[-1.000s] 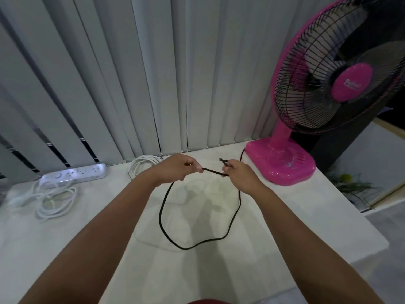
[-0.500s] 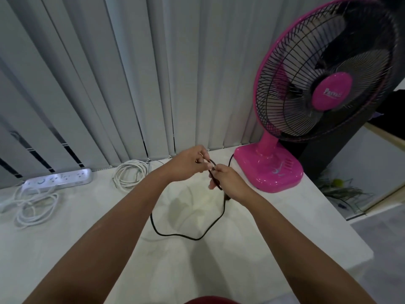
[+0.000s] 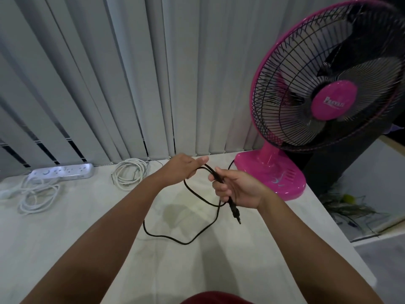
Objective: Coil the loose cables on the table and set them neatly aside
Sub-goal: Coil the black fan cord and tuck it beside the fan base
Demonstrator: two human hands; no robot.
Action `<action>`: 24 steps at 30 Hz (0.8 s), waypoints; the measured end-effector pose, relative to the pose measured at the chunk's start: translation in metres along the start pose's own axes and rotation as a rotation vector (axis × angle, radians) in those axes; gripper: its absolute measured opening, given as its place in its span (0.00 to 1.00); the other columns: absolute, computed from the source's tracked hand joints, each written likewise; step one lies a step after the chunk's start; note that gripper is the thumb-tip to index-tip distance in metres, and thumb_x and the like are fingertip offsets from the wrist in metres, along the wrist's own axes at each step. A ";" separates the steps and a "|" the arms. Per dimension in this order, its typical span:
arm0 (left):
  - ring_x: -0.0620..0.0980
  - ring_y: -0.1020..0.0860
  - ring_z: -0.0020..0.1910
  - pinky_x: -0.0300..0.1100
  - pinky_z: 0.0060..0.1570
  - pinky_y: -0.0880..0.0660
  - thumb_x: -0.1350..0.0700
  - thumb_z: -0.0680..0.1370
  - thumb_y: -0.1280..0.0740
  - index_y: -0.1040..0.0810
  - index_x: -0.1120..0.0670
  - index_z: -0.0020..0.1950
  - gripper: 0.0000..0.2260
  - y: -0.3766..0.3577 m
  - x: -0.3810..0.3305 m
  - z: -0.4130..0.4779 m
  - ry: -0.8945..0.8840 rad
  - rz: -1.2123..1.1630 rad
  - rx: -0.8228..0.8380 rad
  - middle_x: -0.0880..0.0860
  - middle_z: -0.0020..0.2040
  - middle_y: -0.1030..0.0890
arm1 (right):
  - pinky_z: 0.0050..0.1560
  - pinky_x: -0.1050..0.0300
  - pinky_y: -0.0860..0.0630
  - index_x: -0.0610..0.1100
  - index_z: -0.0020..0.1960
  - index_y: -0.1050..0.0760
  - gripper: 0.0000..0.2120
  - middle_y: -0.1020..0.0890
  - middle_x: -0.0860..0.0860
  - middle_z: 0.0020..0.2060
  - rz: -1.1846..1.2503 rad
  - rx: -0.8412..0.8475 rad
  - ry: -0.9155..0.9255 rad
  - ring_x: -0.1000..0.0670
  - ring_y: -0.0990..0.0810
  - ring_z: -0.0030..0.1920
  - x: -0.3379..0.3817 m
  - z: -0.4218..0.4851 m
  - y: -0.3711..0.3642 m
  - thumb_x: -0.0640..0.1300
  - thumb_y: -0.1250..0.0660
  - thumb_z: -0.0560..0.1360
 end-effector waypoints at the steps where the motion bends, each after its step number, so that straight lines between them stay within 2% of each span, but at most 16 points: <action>1: 0.45 0.35 0.22 0.39 0.31 0.36 0.28 0.70 0.40 0.34 0.53 0.22 0.31 0.001 0.000 0.000 0.023 -0.047 0.004 0.47 0.21 0.32 | 0.25 0.65 0.35 0.44 0.45 0.26 0.12 0.33 0.54 0.24 0.038 0.031 0.003 0.57 0.36 0.22 0.001 0.001 -0.002 0.52 0.40 0.78; 3: 0.44 0.34 0.22 0.38 0.30 0.37 0.26 0.69 0.40 0.29 0.52 0.24 0.30 0.005 0.001 0.001 0.064 -0.126 0.014 0.46 0.21 0.31 | 0.20 0.66 0.39 0.44 0.42 0.27 0.11 0.35 0.56 0.22 0.146 0.076 0.033 0.59 0.39 0.19 0.008 0.005 -0.008 0.50 0.40 0.78; 5: 0.44 0.34 0.23 0.38 0.29 0.37 0.27 0.71 0.44 0.23 0.51 0.30 0.29 0.008 0.007 0.002 0.108 -0.191 0.029 0.46 0.22 0.29 | 0.18 0.67 0.42 0.44 0.42 0.28 0.10 0.36 0.56 0.21 0.244 0.092 0.083 0.59 0.41 0.18 0.020 0.011 -0.011 0.48 0.40 0.78; 9: 0.43 0.30 0.25 0.36 0.28 0.34 0.33 0.76 0.44 0.24 0.51 0.38 0.23 0.005 0.032 -0.001 0.197 -0.403 -0.010 0.45 0.28 0.24 | 0.18 0.68 0.45 0.44 0.42 0.30 0.09 0.36 0.55 0.21 0.288 0.077 0.186 0.57 0.48 0.21 0.051 0.021 -0.010 0.46 0.42 0.78; 12: 0.43 0.25 0.33 0.35 0.35 0.27 0.40 0.77 0.36 0.22 0.50 0.42 0.15 -0.014 0.045 -0.011 0.227 -0.815 0.115 0.47 0.37 0.21 | 0.19 0.68 0.45 0.44 0.42 0.31 0.09 0.36 0.55 0.21 0.313 0.062 0.258 0.57 0.48 0.21 0.074 0.024 -0.003 0.46 0.44 0.78; 14: 0.43 0.23 0.37 0.37 0.43 0.23 0.43 0.74 0.32 0.20 0.50 0.42 0.11 -0.023 0.052 -0.020 0.240 -0.963 0.196 0.48 0.39 0.21 | 0.19 0.68 0.44 0.44 0.42 0.31 0.10 0.36 0.55 0.21 0.357 0.076 0.298 0.57 0.48 0.22 0.086 0.023 0.003 0.46 0.45 0.79; 19: 0.44 0.20 0.40 0.43 0.53 0.24 0.49 0.74 0.31 0.18 0.50 0.44 0.06 -0.045 0.090 -0.040 0.352 -0.993 0.233 0.48 0.40 0.20 | 0.20 0.67 0.42 0.43 0.41 0.30 0.10 0.40 0.54 0.22 0.610 0.189 0.364 0.58 0.46 0.21 0.106 0.015 0.016 0.43 0.46 0.78; 22: 0.45 0.17 0.44 0.46 0.54 0.26 0.52 0.71 0.29 0.18 0.52 0.46 0.07 -0.060 0.128 -0.057 0.489 -1.001 0.167 0.49 0.42 0.17 | 0.21 0.67 0.43 0.42 0.40 0.29 0.11 0.38 0.54 0.22 0.678 0.146 0.421 0.58 0.46 0.21 0.115 0.011 0.031 0.42 0.46 0.78; 24: 0.47 0.17 0.44 0.46 0.52 0.22 0.55 0.71 0.29 0.19 0.54 0.48 0.07 -0.066 0.147 -0.065 0.546 -1.112 0.092 0.51 0.41 0.18 | 0.21 0.68 0.43 0.43 0.40 0.29 0.12 0.36 0.54 0.21 0.661 0.068 0.463 0.57 0.44 0.20 0.119 0.008 0.043 0.43 0.46 0.78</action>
Point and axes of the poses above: each hand's wrist, its own z-axis towards the middle knuckle, its own y-axis out of the back of the hand, x = y × z, the point moved 9 cm from there along z, towards the middle knuckle
